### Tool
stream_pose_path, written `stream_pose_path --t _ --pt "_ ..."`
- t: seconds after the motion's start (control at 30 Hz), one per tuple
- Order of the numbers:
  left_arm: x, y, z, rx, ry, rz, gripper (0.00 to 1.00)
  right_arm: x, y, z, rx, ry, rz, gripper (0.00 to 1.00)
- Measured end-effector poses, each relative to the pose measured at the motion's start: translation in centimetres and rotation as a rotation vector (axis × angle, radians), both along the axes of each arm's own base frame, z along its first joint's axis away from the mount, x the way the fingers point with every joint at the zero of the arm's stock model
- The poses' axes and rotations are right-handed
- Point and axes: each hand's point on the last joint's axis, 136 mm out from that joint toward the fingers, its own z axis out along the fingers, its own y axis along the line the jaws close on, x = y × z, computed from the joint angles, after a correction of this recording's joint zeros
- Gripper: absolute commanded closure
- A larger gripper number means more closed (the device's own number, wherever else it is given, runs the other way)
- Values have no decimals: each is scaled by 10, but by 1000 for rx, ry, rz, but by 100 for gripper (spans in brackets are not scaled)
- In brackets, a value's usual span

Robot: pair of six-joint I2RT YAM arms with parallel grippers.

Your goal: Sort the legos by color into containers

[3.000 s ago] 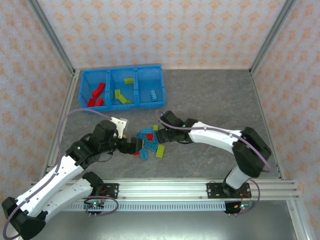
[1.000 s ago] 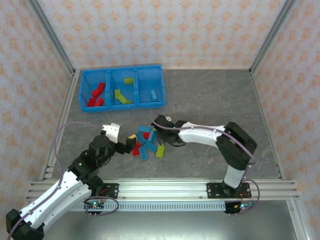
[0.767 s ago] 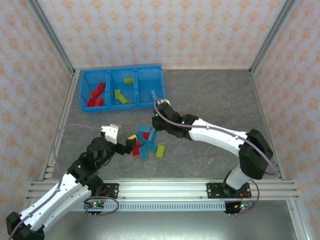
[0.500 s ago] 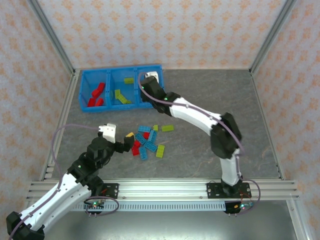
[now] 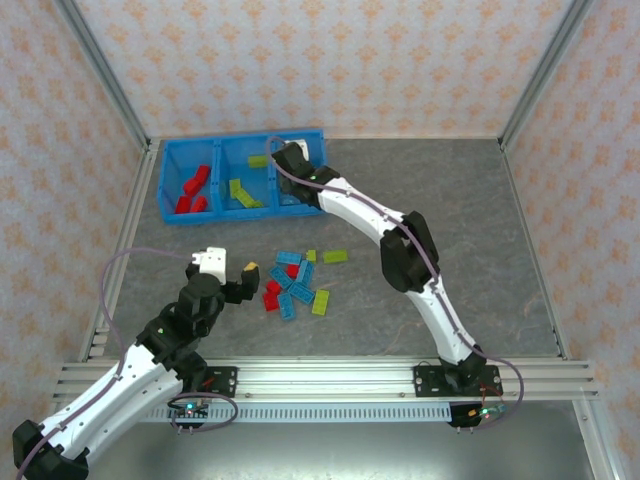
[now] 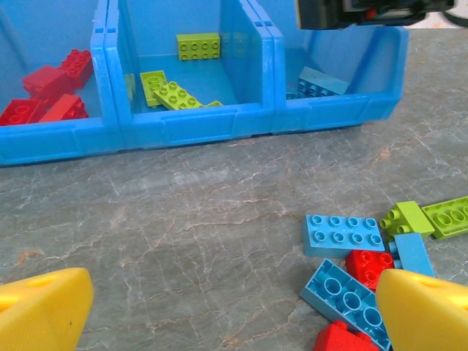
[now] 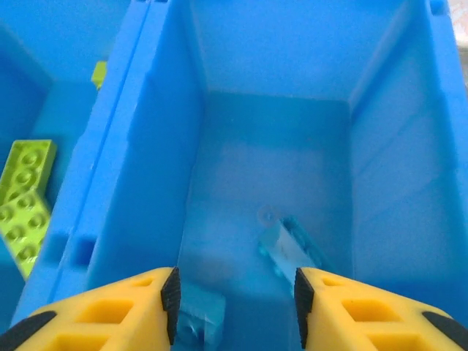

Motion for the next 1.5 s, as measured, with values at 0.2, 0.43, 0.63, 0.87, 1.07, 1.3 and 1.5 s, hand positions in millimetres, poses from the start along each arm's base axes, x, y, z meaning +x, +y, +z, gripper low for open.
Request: stream_pose_path --t 0.2,0.43,0.63,0.87,1.07,1.3,1.5 --pt "0 1 -1 -38 16 24 0 -77 -35 52 102 68 86 40" --pt "-17 -5 -28 -264 251 134 1 -196 -91 111 266 96 229 29" --pt "-45 -40 -58 -488 526 107 11 -245 -129 69 300 199 187 27" --pt "-67 -73 -88 -488 734 44 27 -259 -145 30 322 277 98 25" --pt "-69 -72 -111 -390 819 84 35 -252 -146 32 328 254 59 24" --pt "-62 -70 -126 -339 836 124 34 -250 -148 33 325 243 43 24" --pt "-53 -66 -128 -311 801 147 34 -249 -149 33 326 241 32 23"
